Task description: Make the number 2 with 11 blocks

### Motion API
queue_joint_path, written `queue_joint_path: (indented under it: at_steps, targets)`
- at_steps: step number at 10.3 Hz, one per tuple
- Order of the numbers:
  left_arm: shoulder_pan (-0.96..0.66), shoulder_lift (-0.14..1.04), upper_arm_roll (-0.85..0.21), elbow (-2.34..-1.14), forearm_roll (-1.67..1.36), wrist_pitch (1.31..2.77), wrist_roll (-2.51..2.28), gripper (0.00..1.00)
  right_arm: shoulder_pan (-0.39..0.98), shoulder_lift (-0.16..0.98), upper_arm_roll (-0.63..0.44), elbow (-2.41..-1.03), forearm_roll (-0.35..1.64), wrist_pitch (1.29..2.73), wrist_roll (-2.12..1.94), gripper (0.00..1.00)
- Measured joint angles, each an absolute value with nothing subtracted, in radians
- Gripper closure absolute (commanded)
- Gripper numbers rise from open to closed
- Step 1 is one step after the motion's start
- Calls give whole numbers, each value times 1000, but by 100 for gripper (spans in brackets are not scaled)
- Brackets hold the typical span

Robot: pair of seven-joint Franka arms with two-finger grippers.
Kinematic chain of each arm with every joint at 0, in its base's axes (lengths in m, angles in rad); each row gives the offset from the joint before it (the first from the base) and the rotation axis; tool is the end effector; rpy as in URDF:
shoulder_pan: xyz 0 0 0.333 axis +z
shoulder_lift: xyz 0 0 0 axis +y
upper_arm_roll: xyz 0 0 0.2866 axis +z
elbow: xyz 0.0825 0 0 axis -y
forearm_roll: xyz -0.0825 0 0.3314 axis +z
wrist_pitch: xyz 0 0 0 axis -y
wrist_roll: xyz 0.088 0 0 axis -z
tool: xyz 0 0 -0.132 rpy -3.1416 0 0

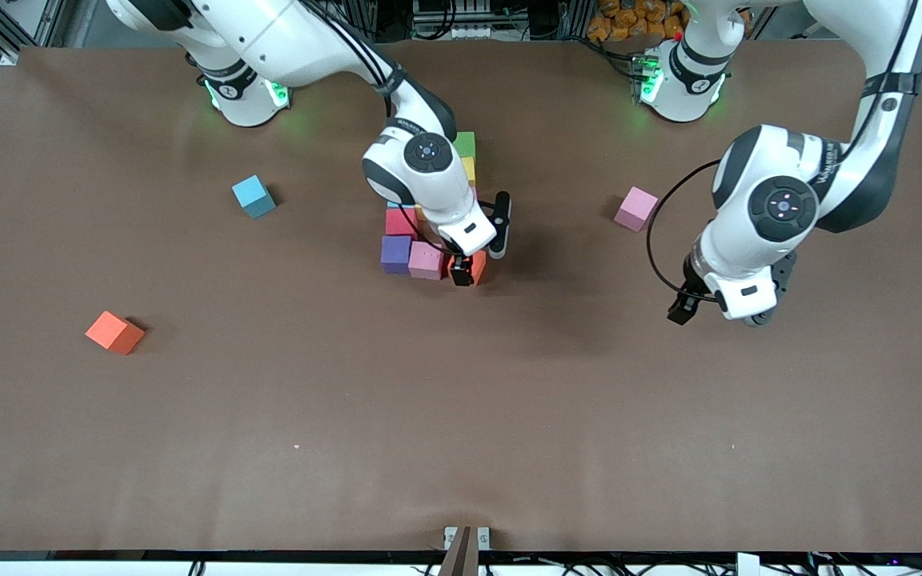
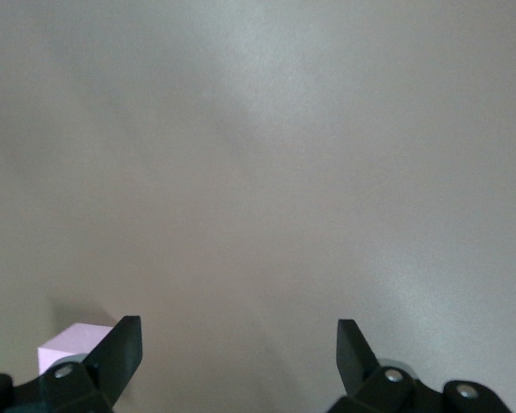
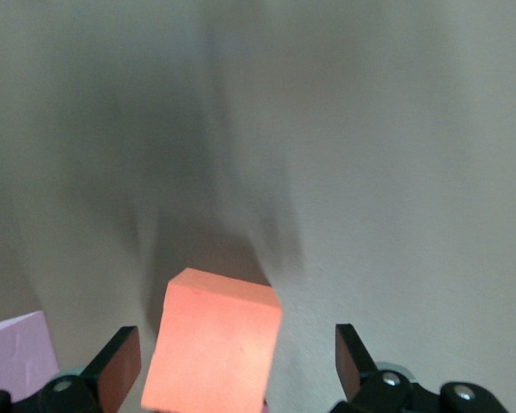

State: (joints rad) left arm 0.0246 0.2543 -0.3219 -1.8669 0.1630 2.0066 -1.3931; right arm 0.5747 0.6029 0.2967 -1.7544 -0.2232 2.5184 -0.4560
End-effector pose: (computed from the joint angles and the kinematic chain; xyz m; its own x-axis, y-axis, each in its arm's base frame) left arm 0.5319 -0.1417 0.3521 0.5205 0.8529 0.0416 0.8508 -0.5138 -0.1100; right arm 0.4212 0.4728 0.2440 0.1300 0.9758 0.1759 0.9859 -0.1460 0.0815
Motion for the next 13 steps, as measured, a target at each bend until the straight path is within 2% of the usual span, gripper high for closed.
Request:
queue_joint_path:
  at_steps: [2, 4, 5, 7, 9, 13]
  targets:
    - [47, 254, -321, -1814, 163, 1949, -1310, 0, 571, 492, 295, -1755, -171, 2380, -430, 0]
    - [53, 252, -322, -1750, 163, 1862, -1192, 0, 528, 308, 287, -1787, -122, 2210, -369, 0]
    - [53, 248, -323, -1725, 163, 1812, -1127, 0, 466, 213, 286, -1804, -118, 2134, -358, 0]
    - [51, 219, -319, -1702, 163, 1738, -967, 0, 305, 55, 281, -1827, -111, 2083, -359, 0]
    - [48, 165, -297, -1699, 163, 1697, -786, 0, 189, -10, 269, -1834, -104, 2060, -360, 0]
    - [47, 64, -266, -1679, 163, 1630, -486, 0, 135, -74, 135, -1817, -78, 1966, -262, 0]
